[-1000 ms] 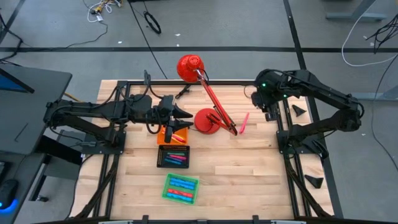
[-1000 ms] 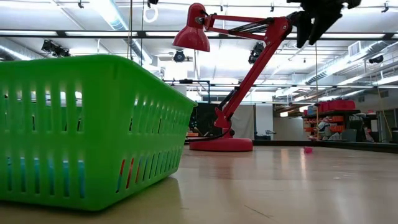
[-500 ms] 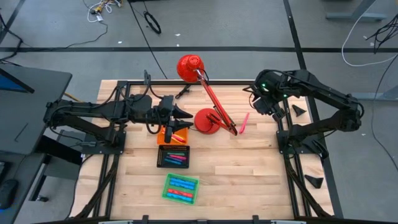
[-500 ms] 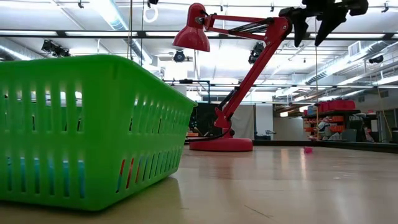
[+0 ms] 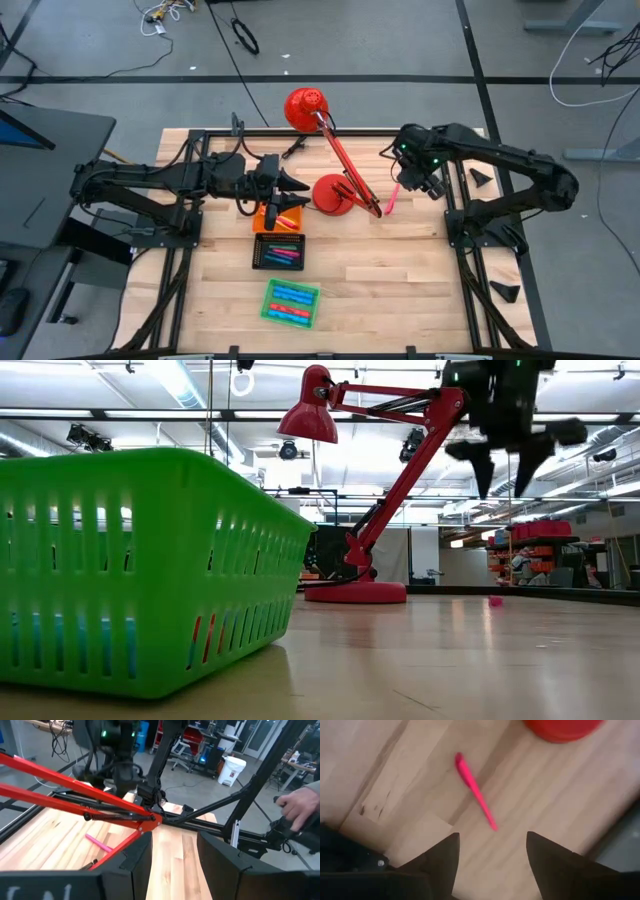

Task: Pick & Place Markers
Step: Put the pink pen into the orange bin

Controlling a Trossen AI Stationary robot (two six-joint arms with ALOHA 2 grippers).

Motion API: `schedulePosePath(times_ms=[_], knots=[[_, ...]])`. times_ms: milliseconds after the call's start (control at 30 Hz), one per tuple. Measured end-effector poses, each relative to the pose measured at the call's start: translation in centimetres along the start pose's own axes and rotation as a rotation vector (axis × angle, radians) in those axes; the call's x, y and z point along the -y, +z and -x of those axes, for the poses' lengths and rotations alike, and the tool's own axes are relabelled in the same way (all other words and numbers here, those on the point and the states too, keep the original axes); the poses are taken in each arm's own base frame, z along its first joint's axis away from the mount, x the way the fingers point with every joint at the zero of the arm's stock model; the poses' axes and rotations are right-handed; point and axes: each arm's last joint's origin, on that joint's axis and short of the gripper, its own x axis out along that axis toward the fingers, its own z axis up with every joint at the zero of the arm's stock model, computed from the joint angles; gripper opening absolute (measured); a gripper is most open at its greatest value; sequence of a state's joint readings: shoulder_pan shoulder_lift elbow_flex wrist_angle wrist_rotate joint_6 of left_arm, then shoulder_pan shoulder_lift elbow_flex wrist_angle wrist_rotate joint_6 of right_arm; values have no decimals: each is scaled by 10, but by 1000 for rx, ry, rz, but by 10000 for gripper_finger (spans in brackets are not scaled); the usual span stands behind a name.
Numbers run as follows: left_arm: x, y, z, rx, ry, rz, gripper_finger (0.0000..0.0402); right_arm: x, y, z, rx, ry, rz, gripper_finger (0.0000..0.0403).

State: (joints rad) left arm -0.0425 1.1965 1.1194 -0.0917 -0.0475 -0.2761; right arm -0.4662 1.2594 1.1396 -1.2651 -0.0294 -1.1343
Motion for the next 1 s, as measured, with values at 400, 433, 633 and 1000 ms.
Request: schedulePosePath(times_ms=[400, 433, 633, 1000], knots=[[-1, -2, 0, -18, 6, 18, 163, -4, -12, -69, 58, 37, 75, 231], [-1, -2, 0, -18, 6, 19, 163, -2, -13, -73, 53, 49, 79, 231], [-1, -2, 0, -17, 6, 19, 163, 10, -20, -99, 35, 130, 84, 231], [-1, -2, 0, -16, 12, 19, 163, 29, -25, -134, 34, 163, 75, 231]])
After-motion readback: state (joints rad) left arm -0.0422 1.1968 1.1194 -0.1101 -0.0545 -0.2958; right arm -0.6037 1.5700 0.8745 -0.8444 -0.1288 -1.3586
